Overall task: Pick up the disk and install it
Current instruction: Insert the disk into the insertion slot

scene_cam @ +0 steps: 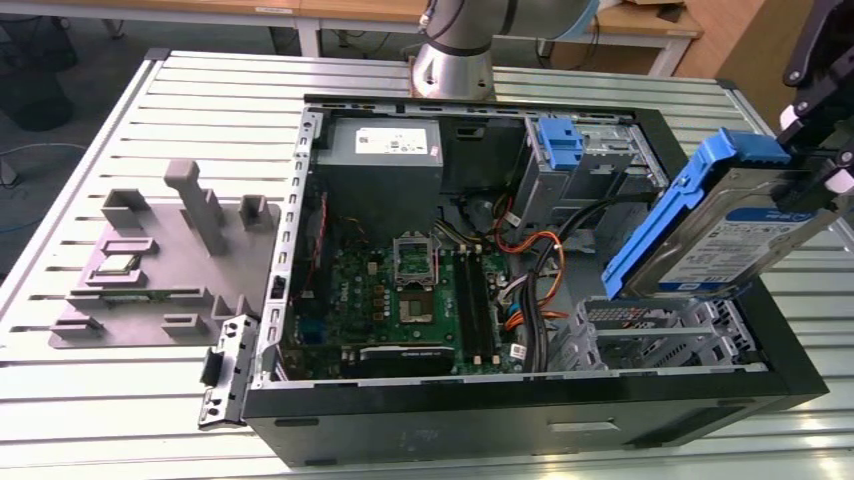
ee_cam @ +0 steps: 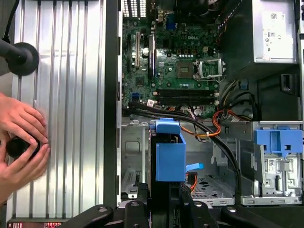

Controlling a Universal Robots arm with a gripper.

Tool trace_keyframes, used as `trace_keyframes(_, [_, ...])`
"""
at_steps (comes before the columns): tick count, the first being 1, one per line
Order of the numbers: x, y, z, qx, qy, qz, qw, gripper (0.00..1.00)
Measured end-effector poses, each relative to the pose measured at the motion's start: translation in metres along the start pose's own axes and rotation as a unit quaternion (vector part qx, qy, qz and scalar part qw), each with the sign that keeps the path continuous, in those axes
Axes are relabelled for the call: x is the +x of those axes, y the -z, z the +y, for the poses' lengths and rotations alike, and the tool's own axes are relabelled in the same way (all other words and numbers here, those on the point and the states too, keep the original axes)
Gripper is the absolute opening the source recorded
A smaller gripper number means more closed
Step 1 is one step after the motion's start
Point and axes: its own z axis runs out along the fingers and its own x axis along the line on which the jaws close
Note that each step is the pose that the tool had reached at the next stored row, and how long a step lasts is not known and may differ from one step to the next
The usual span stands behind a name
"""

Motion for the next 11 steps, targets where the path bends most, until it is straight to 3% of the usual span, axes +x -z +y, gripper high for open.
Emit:
trace_keyframes(5, [0.0020, -0.0022, -0.0002, 0.0000, 0.000, 0.0000, 1.0000, 0.35])
trace_keyframes(11, [0.0038, -0.0123, -0.0008, 0.0000, 0.001, 0.0000, 1.0000, 0.35])
